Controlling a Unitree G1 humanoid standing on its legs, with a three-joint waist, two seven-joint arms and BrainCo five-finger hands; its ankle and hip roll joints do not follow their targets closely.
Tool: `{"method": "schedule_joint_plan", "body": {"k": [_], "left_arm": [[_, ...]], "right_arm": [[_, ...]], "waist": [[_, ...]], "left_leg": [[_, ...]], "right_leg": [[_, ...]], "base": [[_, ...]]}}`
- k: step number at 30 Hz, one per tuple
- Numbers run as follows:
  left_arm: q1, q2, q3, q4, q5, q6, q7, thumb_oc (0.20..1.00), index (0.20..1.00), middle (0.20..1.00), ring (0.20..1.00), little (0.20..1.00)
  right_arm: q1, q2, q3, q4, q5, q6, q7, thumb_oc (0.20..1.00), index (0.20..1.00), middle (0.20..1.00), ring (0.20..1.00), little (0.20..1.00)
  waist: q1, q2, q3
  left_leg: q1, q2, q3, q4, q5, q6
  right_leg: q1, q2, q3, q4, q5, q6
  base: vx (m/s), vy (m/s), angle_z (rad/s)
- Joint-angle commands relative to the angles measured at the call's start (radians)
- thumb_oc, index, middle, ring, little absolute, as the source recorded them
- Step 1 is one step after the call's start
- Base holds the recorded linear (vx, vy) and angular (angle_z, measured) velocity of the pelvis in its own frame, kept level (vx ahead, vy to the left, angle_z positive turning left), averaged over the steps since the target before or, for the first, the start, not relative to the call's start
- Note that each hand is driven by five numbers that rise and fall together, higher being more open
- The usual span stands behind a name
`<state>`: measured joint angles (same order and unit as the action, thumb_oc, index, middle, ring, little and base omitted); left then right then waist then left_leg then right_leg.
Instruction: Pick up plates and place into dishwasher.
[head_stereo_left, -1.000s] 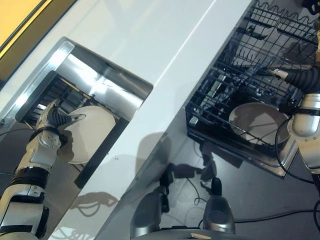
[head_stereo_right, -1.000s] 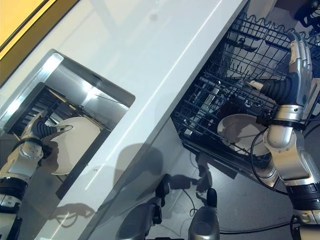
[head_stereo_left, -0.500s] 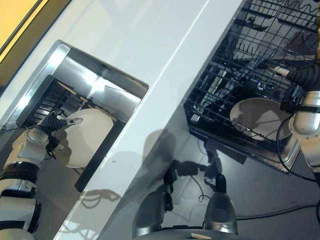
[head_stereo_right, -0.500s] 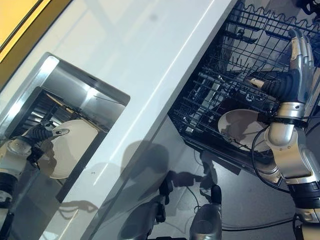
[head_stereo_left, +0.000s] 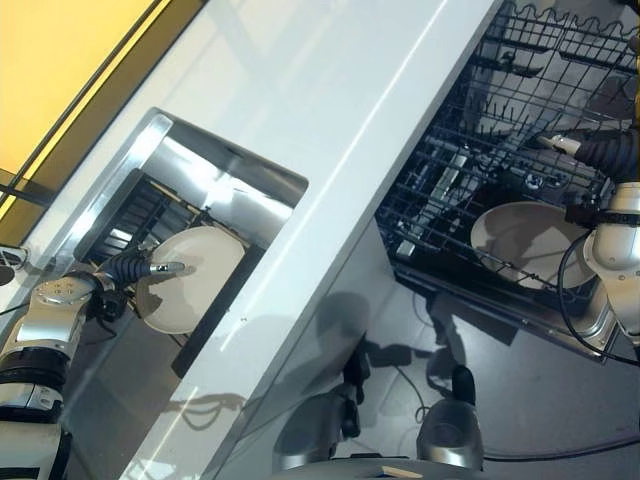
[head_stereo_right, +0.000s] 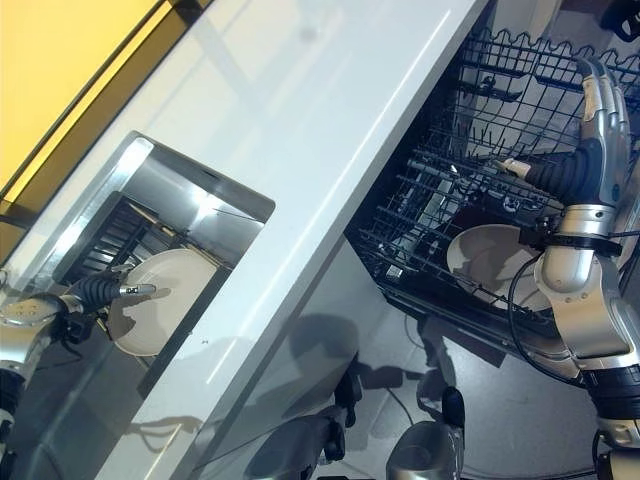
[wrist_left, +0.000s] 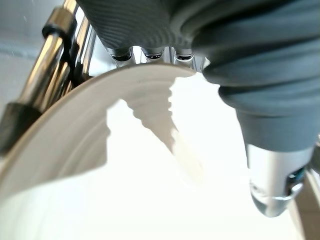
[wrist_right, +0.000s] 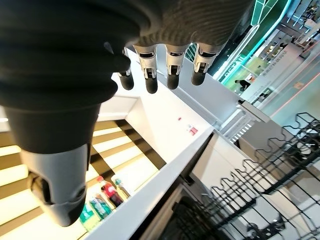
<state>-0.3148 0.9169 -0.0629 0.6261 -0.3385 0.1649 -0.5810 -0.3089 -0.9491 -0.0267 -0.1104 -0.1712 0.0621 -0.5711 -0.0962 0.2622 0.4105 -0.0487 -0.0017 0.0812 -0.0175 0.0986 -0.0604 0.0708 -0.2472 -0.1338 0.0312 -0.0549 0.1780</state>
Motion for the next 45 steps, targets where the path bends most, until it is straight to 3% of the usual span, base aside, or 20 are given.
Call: {"method": "schedule_joint_plan", "body": {"k": [1,9,10,11,13,35,45], "left_arm": [[0.093,-0.040,-0.064,-0.100,-0.032,-0.031,-0.166,1.000,1.000,1.000,1.000,1.000],[0.118,-0.013,-0.047,-0.139,-0.013,0.009,-0.218,1.000,1.000,1.000,1.000,1.000],[0.116,-0.010,-0.046,-0.142,-0.018,0.014,-0.217,0.875,0.875,0.875,0.875,0.875],[0.118,-0.012,-0.044,-0.140,-0.020,0.009,-0.219,0.570,0.570,0.570,0.570,0.570],[0.121,-0.012,-0.037,-0.137,-0.037,-0.001,-0.222,0.200,0.200,0.200,0.200,0.200],[0.168,-0.041,0.028,-0.191,-0.097,-0.027,-0.148,0.200,0.200,0.200,0.200,0.200],[0.237,-0.041,0.196,-0.237,-0.049,-0.165,0.209,0.200,0.200,0.200,0.200,0.200]], "right_arm": [[0.030,-0.065,-0.027,-0.059,0.006,-0.062,-0.009,1.000,1.000,1.000,1.000,1.000],[0.062,-0.062,-0.032,-0.058,0.016,-0.061,0.000,1.000,1.000,1.000,1.000,1.000],[0.063,-0.062,-0.028,-0.059,0.015,-0.057,-0.002,1.000,1.000,1.000,1.000,1.000],[0.066,-0.060,-0.026,-0.057,0.014,-0.057,-0.005,1.000,1.000,1.000,1.000,1.000],[0.069,-0.060,-0.027,-0.053,0.014,-0.057,-0.006,1.000,1.000,1.000,1.000,1.000],[0.133,-0.022,-0.052,-0.046,0.007,-0.074,-0.027,1.000,1.000,1.000,1.000,1.000],[0.180,0.030,-0.111,-0.071,-0.009,-0.103,-0.082,1.000,1.000,1.000,1.000,1.000]], "waist": [[0.010,-0.009,-0.121],[0.019,0.008,-0.158],[0.020,0.010,-0.162],[0.021,0.010,-0.165],[0.022,0.011,-0.170],[0.034,0.003,-0.206],[0.079,-0.037,-0.231]], "left_leg": [[-0.030,0.044,0.014,0.070,-0.051,-0.055],[0.001,0.040,0.005,0.049,-0.050,-0.054],[0.003,0.040,0.003,0.048,-0.050,-0.054],[0.005,0.040,0.002,0.047,-0.051,-0.054],[0.009,0.040,0.000,0.047,-0.052,-0.054],[0.043,0.040,-0.015,0.029,-0.061,-0.047],[0.050,0.055,-0.032,0.023,-0.063,-0.046]], "right_leg": [[-0.102,-0.016,0.011,0.174,-0.079,-0.038],[-0.078,-0.015,-0.004,0.166,-0.082,-0.036],[-0.076,-0.015,-0.006,0.166,-0.082,-0.036],[-0.074,-0.015,-0.007,0.166,-0.083,-0.036],[-0.072,-0.014,-0.009,0.167,-0.084,-0.037],[-0.066,-0.001,-0.024,0.172,-0.086,-0.040],[-0.045,0.013,-0.063,0.159,-0.087,-0.046]], "base": [[0.07,-0.005,0.02],[0.04,-0.019,0.05],[0.00,0.000,0.00],[0.03,-0.017,0.00],[0.02,-0.011,0.00],[0.01,-0.014,0.00],[-0.03,-0.078,0.04]]}}
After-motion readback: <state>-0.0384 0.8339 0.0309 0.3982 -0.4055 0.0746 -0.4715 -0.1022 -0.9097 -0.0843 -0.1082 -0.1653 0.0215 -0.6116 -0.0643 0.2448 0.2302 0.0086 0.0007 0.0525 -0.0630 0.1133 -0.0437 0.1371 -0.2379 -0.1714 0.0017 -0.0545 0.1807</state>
